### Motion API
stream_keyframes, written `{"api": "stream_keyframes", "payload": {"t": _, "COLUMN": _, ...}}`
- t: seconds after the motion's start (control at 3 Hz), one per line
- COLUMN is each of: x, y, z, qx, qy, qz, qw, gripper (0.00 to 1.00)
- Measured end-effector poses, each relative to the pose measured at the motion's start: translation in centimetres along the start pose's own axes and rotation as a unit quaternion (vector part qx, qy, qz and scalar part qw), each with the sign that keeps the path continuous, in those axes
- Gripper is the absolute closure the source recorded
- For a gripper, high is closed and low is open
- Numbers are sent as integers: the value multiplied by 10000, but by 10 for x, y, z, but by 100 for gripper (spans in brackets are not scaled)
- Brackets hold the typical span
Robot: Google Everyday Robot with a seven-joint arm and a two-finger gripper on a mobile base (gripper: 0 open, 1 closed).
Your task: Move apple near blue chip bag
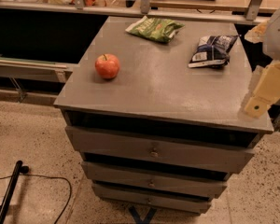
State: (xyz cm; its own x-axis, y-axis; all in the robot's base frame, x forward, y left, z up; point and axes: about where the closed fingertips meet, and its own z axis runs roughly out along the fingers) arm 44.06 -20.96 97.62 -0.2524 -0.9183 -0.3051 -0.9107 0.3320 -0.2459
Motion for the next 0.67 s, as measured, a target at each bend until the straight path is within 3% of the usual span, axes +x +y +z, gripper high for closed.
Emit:
{"api": "stream_keyframes", "payload": {"t": 0.33, "x": -11, "y": 11, "z": 19, "qx": 120, "qy": -1211, "qz": 971, "qw": 9878, "gripper": 0}}
{"api": "stream_keyframes", "payload": {"t": 0.67, "x": -43, "y": 18, "z": 33, "qx": 221, "qy": -2098, "qz": 1296, "qw": 9689, "gripper": 0}}
